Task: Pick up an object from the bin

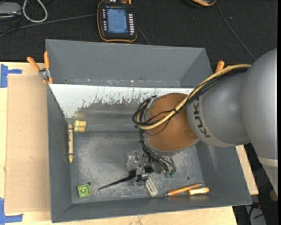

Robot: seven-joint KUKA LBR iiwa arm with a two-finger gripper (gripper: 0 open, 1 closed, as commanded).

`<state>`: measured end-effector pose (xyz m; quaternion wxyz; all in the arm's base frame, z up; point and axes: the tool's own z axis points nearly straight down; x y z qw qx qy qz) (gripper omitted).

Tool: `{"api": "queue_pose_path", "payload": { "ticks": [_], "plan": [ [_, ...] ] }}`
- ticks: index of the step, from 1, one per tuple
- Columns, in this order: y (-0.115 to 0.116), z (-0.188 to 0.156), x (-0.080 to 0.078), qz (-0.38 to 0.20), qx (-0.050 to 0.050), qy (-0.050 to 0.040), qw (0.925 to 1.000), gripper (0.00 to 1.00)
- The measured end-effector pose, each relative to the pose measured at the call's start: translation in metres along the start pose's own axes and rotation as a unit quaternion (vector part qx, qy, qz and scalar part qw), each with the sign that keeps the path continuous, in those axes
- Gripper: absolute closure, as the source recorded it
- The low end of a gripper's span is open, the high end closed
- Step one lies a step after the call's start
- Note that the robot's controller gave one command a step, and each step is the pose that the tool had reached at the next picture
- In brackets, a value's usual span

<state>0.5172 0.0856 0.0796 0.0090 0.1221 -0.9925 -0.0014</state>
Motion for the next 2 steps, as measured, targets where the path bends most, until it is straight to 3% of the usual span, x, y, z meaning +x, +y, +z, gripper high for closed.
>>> {"api": "queue_pose_path", "payload": {
  "ticks": [2],
  "plan": [
    [0.001, -0.079, -0.001, 0.0, 0.001, -0.0033, 1.0, 1.0]
  ]
}}
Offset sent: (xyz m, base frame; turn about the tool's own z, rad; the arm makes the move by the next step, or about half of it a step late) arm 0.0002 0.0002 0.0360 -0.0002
